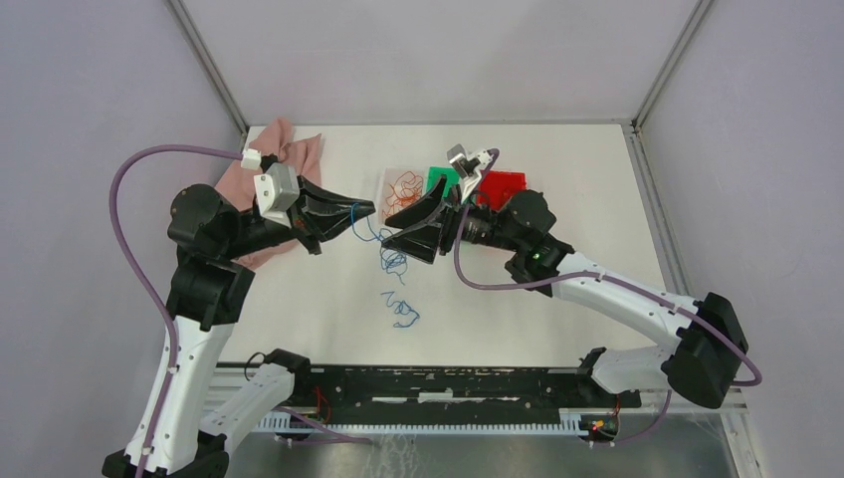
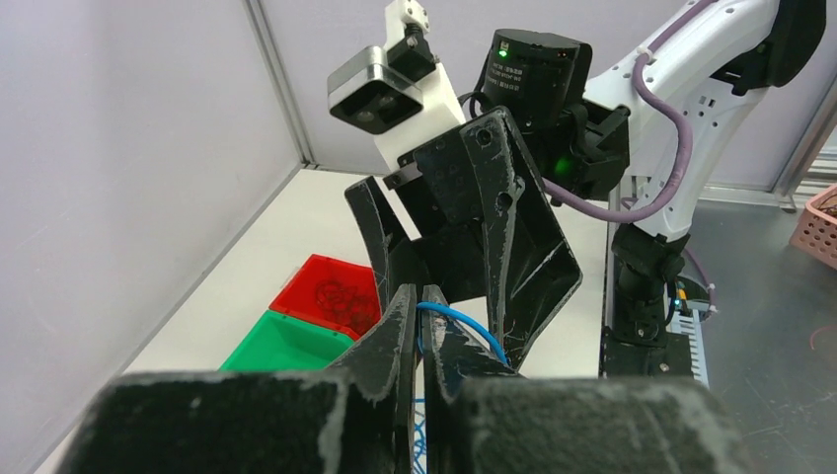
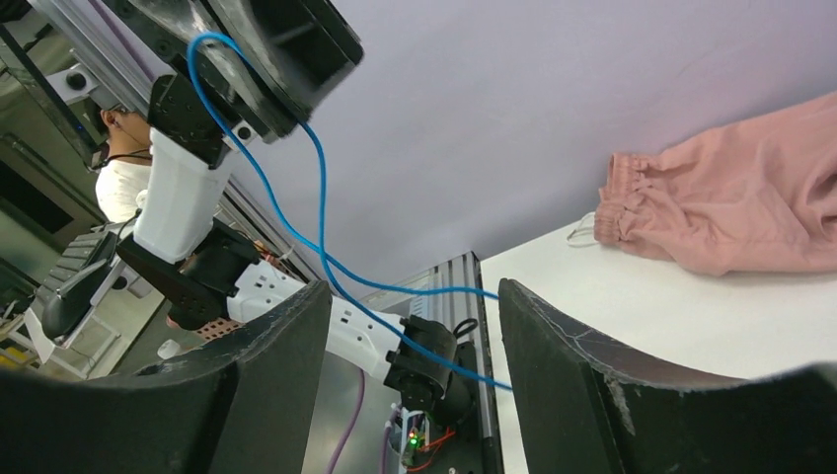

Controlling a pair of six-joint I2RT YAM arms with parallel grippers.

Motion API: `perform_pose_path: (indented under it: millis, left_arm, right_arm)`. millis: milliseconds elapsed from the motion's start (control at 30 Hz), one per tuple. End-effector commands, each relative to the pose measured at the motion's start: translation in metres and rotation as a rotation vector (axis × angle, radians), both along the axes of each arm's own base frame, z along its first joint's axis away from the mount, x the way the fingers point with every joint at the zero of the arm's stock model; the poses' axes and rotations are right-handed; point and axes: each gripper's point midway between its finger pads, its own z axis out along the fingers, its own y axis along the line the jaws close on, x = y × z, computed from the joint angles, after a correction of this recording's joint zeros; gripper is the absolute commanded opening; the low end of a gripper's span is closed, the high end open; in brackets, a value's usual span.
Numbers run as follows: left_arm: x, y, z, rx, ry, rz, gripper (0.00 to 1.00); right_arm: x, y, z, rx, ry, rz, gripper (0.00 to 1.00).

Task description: Untangle the cables

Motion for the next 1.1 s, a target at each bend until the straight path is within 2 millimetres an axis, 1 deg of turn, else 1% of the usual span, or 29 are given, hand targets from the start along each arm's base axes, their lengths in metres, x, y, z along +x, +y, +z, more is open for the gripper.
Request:
perform_pose_path:
  millis: [0,133,167,233,267,433,500,567,667,767,867,967,1067]
  left_arm:
    - [-0.008,-0.002,0.008,-0.022,-0.019,-0.034,0.03]
    - [-0.008,-0.002,0.008,-0.022,-0.022,-0.031,0.03]
    - [-0.007,-0.001,0.008,-0.022,-0.021,-0.029,0.03]
    - [-0.007,-0.001,0.007,-0.021,-0.022,-0.028,0.03]
    - [-0.008,-0.001,0.006,-0.021,-0.017,-0.029,0.03]
    - [-0.008,-0.001,0.006,-0.022,-0.019,-0.024,0.03]
    - [-0.007,-0.001,0.005,-0.022,-0.015,-0.025,0.03]
    - [-0.006,-0.001,0.005,-0.022,-0.012,-0.023,0.03]
    - [-0.006,-0.001,0.006,-0.023,-0.015,-0.020,0.03]
    - [-0.008,-0.001,0.009,-0.028,-0.017,-0.021,0.03]
    - [-0.009,-0.001,0.012,-0.034,-0.011,-0.024,0.03]
    - [-0.012,0.000,0.015,-0.040,-0.003,-0.029,0.03]
    - [-0.014,0.000,0.016,-0.045,0.000,-0.033,0.03]
  right_arm:
    - [-0.012,-0.005,0.045,0.105,-0.074,0.040,0.70]
    - [-0.022,-0.006,0.057,0.130,-0.086,0.100,0.70]
    - [-0.021,-0.006,0.058,0.136,-0.083,0.097,0.70]
    - [-0.015,-0.005,0.058,0.138,-0.065,0.069,0.70]
    - [-0.008,-0.003,0.062,0.152,-0.052,0.038,0.69]
    - [-0.002,0.007,0.069,0.169,-0.027,0.035,0.68]
    - [0.002,0.013,0.067,0.156,-0.013,0.018,0.67]
    - [0.004,0.021,0.061,0.127,-0.010,0.007,0.66]
    - [0.012,0.031,0.046,0.063,0.001,-0.044,0.62]
    - [0.026,0.038,0.030,0.007,0.009,-0.131,0.58]
    - [0.039,0.040,0.017,-0.034,-0.002,-0.222,0.55]
    - [0.048,0.038,0.006,-0.077,-0.046,-0.319,0.55]
    - [0.054,0.038,0.001,-0.102,-0.077,-0.382,0.56]
